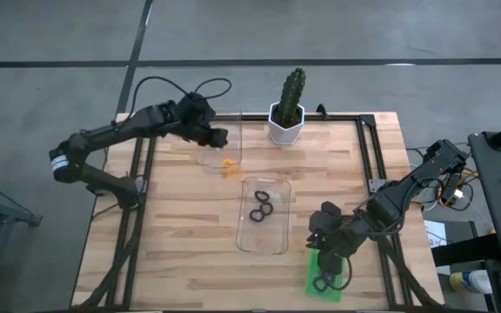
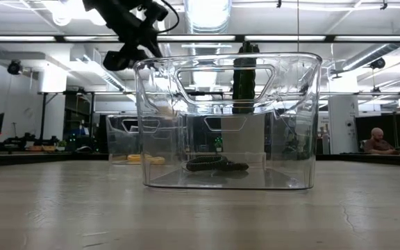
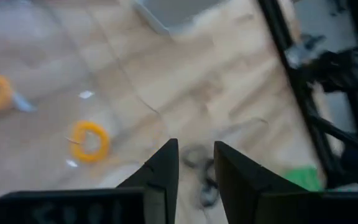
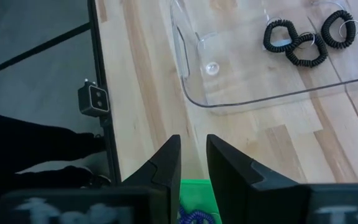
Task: Sort spring keychains
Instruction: Put the yellow spring keychain into the top transparent bin
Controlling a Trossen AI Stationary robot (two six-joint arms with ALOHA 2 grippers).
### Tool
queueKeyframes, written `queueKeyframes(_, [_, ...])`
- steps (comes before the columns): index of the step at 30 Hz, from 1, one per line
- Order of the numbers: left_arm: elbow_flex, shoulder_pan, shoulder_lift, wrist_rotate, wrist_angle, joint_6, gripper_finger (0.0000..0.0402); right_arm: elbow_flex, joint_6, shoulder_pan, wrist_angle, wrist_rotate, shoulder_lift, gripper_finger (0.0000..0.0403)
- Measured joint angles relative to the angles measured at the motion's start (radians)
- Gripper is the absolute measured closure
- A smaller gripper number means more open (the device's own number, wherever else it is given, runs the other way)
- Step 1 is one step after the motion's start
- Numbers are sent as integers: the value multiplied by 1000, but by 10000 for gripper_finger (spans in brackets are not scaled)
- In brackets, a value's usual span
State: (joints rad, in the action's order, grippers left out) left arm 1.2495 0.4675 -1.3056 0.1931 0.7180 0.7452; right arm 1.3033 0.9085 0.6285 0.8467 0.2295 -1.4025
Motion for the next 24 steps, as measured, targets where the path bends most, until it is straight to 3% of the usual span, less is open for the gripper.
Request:
queueKeyframes(6, [57, 0, 2, -105, 96, -36, 307, 0, 0, 0, 0, 0, 0, 326])
queueKeyframes(24, [26, -159, 4, -105, 116, -1, 306, 0, -30, 0, 10, 6, 0, 326])
